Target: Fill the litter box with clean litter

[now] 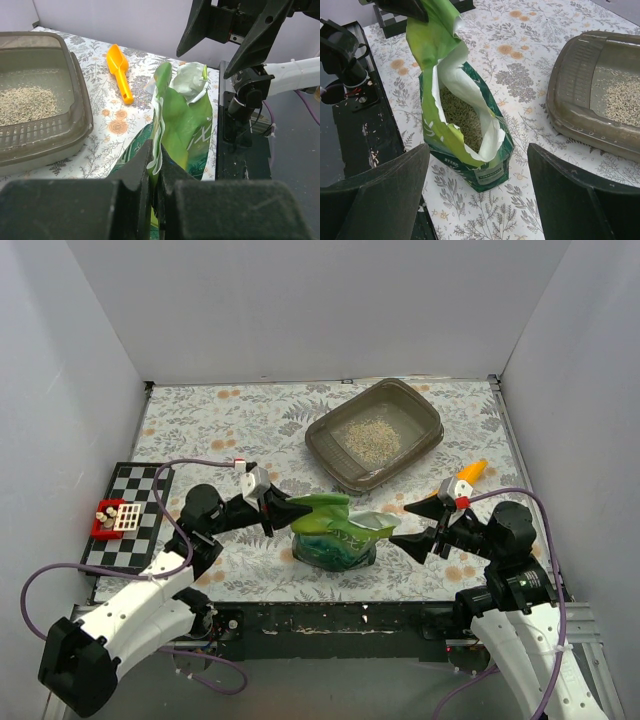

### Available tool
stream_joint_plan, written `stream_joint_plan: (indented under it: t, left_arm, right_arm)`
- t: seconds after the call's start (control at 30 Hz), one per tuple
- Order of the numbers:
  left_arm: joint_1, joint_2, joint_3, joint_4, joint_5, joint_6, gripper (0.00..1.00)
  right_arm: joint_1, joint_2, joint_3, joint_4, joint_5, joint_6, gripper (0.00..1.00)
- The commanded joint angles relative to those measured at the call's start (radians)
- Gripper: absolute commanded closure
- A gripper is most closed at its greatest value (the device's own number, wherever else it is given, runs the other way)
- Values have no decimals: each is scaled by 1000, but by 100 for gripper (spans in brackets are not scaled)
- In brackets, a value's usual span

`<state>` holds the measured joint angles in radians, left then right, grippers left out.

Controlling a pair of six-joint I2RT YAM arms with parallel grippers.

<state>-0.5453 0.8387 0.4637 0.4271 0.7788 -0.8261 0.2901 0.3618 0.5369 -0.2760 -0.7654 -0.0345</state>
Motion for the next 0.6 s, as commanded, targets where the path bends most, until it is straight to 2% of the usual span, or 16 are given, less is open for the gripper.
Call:
stream_joint_plan:
  t: [0.0, 0.3, 0.57]
  left_arm:
    - [8, -56, -43, -11, -52, 15, 100]
    - [8, -70, -57, -13, -58, 15, 100]
    - [8, -61, -57, -16, -58, 18, 100]
  right_arm:
    - [-2, 5, 14, 17, -18, -10, 13]
    - [-2, 37, -95, 254, -86, 94, 13]
    - [-2, 92, -184, 541, -152, 214, 13]
